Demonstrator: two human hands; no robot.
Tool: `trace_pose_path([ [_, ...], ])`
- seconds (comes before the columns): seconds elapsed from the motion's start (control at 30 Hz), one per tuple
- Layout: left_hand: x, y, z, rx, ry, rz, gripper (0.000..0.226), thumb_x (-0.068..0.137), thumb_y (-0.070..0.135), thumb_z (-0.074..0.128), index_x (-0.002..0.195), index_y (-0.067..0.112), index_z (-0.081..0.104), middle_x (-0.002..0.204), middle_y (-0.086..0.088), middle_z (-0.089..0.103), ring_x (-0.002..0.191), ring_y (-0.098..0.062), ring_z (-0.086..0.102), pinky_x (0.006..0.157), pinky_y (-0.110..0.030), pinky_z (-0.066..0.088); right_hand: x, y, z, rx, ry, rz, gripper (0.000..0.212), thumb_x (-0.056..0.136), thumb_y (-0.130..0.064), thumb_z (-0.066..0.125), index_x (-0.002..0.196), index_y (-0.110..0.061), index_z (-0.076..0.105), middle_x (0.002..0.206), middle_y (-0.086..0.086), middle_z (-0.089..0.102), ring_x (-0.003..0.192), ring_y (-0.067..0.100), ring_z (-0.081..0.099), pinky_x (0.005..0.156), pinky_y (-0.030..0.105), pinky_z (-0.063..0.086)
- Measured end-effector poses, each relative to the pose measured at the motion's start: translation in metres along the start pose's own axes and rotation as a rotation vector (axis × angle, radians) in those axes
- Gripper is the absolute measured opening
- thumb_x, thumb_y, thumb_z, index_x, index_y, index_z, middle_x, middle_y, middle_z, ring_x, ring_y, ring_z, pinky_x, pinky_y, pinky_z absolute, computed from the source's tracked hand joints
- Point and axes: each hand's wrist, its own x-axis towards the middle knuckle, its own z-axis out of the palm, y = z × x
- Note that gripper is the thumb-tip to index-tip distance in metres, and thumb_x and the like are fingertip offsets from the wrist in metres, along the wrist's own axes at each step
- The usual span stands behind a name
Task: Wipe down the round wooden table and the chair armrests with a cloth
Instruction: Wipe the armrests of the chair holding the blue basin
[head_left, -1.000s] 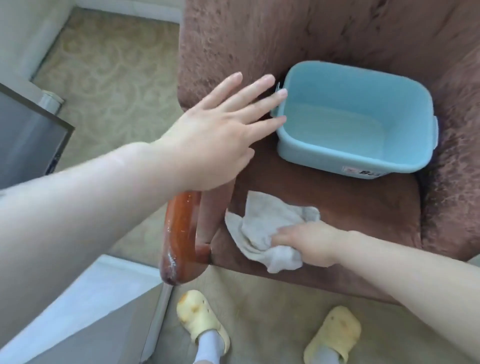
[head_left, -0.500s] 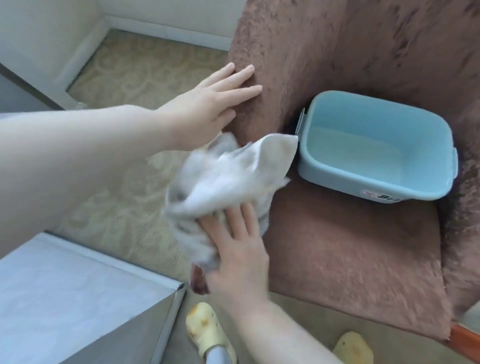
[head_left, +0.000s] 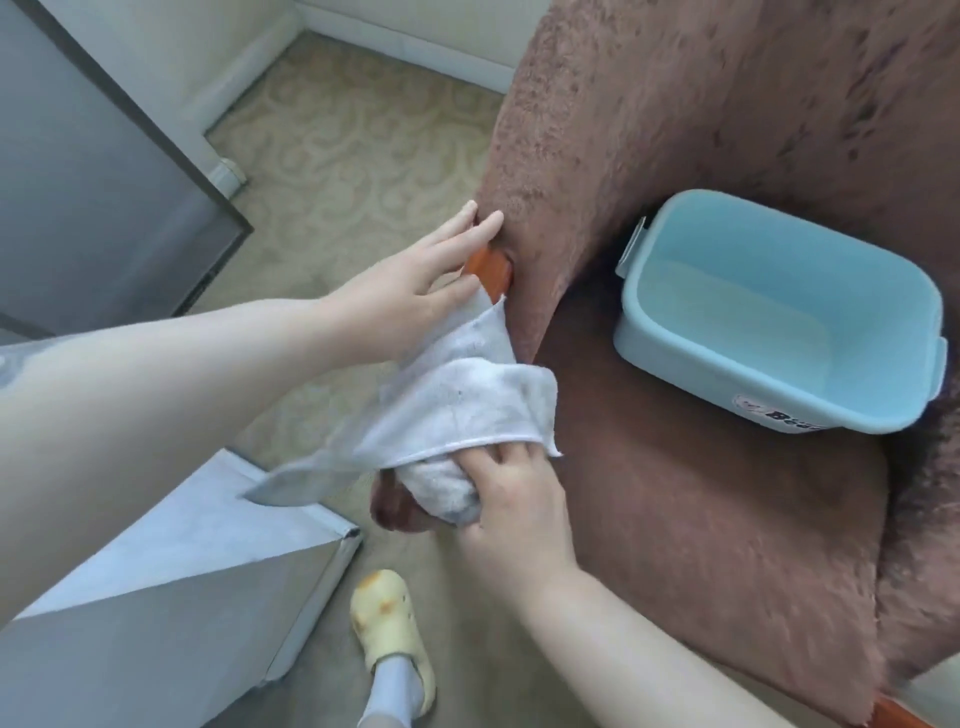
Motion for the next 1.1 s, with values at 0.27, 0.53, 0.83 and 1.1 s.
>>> trace_pose_path([
  [0.27,-0.004,0.016,-0.009,-0.589,0.095,-0.382,0.056,0.092,0.066,0.026,0.121,0.033,0.061,0.106,0.012,0.072,0.098,-0.007,0.069,0.085,-0.027,0.052,0.068,-0.007,0.017,0.003,0.186,0.164,0.049,0.073,-0.02,0.061,0.121,-0.027,0.057,0.153,0.005,0.032,0.142,0.034,0.023,0.094,0.057,0.047],
  [0.53,-0.013,-0.011,-0.015,-0.613,-0.235,-0.339,0.056,0.095,0.061,0.027,0.139,0.032,0.047,0.139,0.013,0.054,0.119,-0.013,0.059,0.105,-0.041,0.043,0.022,0.022,-0.001,-0.457,-0.216,-0.692,0.034,0.07,-0.018,0.067,0.103,-0.024,0.072,0.125,0.013,0.064,0.124,0.048,0.049,0.097,0.073,0.031],
  [0.83,-0.006,-0.007,-0.018,-0.481,-0.134,-0.331,0.043,0.091,0.062,0.039,0.119,0.036,0.061,0.119,0.009,0.066,0.097,-0.014,0.069,0.086,-0.034,0.052,-0.013,-0.041,0.088,-0.225,0.246,-0.157,0.019,0.081,-0.019,0.068,0.099,-0.019,0.073,0.139,0.012,0.053,0.129,0.043,0.044,0.088,0.06,0.044],
  [1.1,0.0,-0.004,0.051,-0.051,0.139,-0.114,0.073,0.099,0.021,0.041,0.152,0.02,-0.01,0.161,-0.002,0.007,0.145,-0.014,0.017,0.105,-0.016,0.012,-0.025,0.007,0.061,0.434,0.264,0.402,0.052,0.075,-0.006,0.074,0.109,-0.039,0.052,0.125,-0.001,0.054,0.111,0.019,0.056,0.083,0.036,0.052],
])
